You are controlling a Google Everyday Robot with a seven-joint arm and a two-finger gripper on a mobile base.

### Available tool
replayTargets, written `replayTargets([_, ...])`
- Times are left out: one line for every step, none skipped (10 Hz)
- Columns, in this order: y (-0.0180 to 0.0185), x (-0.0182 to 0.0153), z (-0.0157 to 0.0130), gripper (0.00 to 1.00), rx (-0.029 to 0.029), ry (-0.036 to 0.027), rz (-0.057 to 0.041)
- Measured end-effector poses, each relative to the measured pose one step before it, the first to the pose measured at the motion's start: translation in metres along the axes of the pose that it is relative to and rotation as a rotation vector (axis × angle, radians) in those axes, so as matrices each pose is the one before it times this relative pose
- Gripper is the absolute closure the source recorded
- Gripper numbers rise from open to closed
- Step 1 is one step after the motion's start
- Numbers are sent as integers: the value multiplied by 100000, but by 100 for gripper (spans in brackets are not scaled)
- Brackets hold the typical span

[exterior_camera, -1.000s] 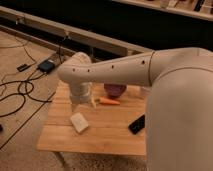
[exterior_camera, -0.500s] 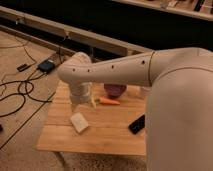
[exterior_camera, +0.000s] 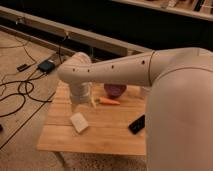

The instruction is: Place the white sponge in the ceramic bowl

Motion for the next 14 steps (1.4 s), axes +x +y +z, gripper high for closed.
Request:
replayTargets([-12, 19, 11, 35, 134, 39, -84])
replayTargets([-29, 29, 19, 35, 182, 90, -124])
replayTargets([-324, 18, 251, 35, 1164, 482, -1895])
replayTargets([-388, -153, 422, 35, 1356, 108, -2955])
replayTargets([-392, -266, 584, 35, 1341, -2, -3136])
replayTargets([-401, -749, 1219, 35, 2752, -560, -6611])
replayTargets([-24, -509, 671, 35, 1567, -502, -3516])
replayTargets([273, -906, 921, 35, 1775, -1287, -4982])
replayTargets([513, -703, 634, 35, 664, -1150, -3567])
replayTargets([954, -785, 783, 35, -160, -1262, -4233])
replayTargets([871, -688, 841, 35, -887, -1110, -3299])
replayTargets([611, -385, 568, 35, -958, -650, -1959])
replayTargets([1116, -583, 1004, 35, -2610, -1192, -3047])
replayTargets([467, -230, 568, 35, -1242, -475, -1614])
